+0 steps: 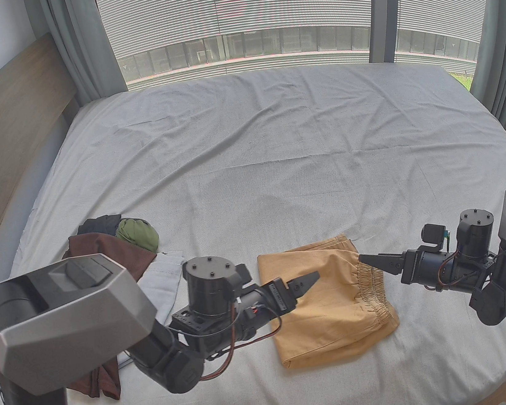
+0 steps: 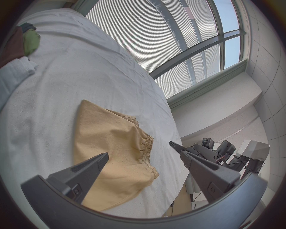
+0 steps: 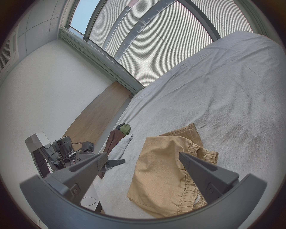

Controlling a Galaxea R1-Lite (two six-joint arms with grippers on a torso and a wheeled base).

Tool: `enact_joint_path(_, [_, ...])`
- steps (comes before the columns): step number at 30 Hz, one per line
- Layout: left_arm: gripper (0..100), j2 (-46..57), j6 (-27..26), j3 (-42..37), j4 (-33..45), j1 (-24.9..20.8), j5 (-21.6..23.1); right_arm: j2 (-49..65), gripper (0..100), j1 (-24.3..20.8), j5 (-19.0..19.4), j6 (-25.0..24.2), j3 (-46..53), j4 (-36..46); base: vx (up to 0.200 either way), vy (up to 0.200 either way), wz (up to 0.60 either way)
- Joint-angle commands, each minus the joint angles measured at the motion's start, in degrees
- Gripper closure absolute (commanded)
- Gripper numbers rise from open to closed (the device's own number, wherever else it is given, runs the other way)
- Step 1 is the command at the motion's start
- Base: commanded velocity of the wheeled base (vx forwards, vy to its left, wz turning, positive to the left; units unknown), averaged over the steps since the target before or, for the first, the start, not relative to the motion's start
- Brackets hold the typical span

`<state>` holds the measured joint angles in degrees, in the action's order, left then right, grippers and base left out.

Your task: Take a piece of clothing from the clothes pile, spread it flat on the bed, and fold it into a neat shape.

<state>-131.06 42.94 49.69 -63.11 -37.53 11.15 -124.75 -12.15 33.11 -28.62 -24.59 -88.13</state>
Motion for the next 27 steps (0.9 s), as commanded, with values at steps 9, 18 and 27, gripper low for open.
enact_joint_path(9, [0,16.98,-5.49,-25.26,-13.18,12.31,0.36,-0.41,0,-2.0,-0.06,0.32,1.39,-0.03,0.0,0.0,0.0])
enact_joint_path(18, [0,22.08,-9.8,-32.81,-20.12,20.4,6.51,-0.76,0,-1.82,-0.06,0.32,1.65,-0.03,0.0,0.0,0.0])
enact_joint_path(27, [0,19.26,-19.73,-35.71,-23.29,23.3,8.27,-4.98,0,0.46,-0.06,1.73,1.03,0.15,0.0,0.0,0.0])
